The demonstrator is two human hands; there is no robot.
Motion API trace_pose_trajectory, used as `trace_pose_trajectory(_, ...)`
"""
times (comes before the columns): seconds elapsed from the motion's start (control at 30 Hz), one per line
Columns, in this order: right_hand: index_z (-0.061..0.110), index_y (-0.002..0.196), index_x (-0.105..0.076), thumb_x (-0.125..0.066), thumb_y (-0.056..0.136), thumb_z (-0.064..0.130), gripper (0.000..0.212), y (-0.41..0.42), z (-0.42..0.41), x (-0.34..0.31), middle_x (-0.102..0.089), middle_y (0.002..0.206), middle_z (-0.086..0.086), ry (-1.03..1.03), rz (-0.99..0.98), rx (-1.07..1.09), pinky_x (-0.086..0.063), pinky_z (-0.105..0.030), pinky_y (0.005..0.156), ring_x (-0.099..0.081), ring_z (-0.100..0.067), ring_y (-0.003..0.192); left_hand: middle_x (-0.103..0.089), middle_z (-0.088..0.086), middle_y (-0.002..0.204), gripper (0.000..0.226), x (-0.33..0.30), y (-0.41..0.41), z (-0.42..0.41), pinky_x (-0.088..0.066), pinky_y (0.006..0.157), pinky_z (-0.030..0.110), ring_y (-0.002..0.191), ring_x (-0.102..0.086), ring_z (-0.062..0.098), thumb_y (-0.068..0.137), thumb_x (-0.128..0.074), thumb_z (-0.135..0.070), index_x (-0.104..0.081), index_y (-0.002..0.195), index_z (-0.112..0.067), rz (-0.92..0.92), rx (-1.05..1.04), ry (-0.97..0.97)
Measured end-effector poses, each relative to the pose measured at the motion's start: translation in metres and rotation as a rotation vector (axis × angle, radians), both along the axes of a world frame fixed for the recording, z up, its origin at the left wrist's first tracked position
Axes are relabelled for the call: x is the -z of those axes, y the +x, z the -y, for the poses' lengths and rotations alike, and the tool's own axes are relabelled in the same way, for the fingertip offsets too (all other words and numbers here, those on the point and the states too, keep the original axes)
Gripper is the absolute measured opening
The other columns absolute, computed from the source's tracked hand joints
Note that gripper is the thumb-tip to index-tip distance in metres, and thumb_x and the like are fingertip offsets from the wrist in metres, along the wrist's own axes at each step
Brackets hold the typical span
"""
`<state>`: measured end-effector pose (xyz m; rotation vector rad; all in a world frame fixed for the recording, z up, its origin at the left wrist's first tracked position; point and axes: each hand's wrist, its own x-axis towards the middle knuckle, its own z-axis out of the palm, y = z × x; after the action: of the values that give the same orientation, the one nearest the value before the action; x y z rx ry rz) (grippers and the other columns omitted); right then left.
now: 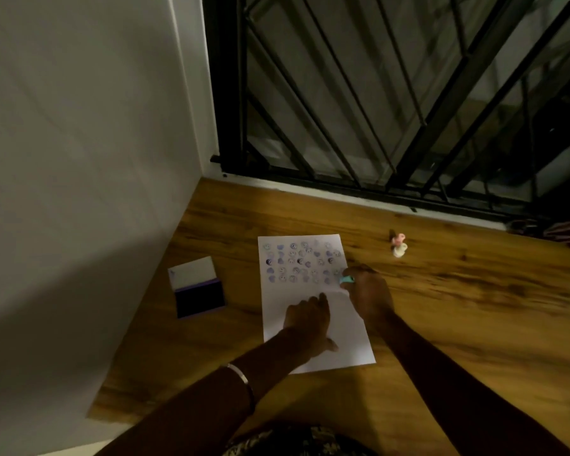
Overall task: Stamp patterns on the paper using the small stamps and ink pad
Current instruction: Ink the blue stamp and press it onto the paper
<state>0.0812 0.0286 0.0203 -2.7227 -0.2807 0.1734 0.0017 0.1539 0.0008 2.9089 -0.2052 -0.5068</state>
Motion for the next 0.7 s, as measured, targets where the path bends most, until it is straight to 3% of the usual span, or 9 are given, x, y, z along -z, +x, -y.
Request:
trace_pose_trajectory(0.33,0.021,0.112,-0.064,-0.058,0.09,0.023,0.023,0.008,-0.001,0.011,-0.071,0.108,-0.003,-0.239,0.042,-0.119,-0.057,-0.035,0.079,-0.067,-0.019,0.09,-0.054,0.015,0.122,0.101,0.0,0.001,0.002,-0.048,0.088,0.043,0.106,-0.058,0.03,0.071,-0.075,-0.055,-0.023,0.144,-0.007,0.009,-0.043,-0.037)
trace_pose_trajectory(0.5,0.013,0.112,-0.064,-0.056,0.09,0.012,0.023,0.013,-0.006,0.012,-0.067,0.114,-0.01,-0.301,0.076,-0.2,-0.056,-0.037,0.08,-0.067,-0.026,0.095,-0.053,0.016,0.124,0.105,0.002,0.002,0.002,-0.048,0.088,0.043,0.107,-0.058,0.031,0.072,-0.073,-0.057,-0.019,0.146,-0.005,0.032,-0.04,-0.016)
trace_pose_trajectory(0.7,0.006,0.104,-0.063,-0.053,0.091,0.009,0.016,0.019,-0.015,0.013,-0.066,0.107,-0.014,-0.483,0.078,-0.285,-0.057,-0.036,0.073,-0.066,-0.027,0.087,-0.054,0.017,0.123,0.107,0.007,0.002,0.004,-0.049,0.086,0.044,0.105,-0.059,0.031,0.071,-0.074,-0.058,-0.02,0.146,-0.005,0.059,-0.031,-0.002)
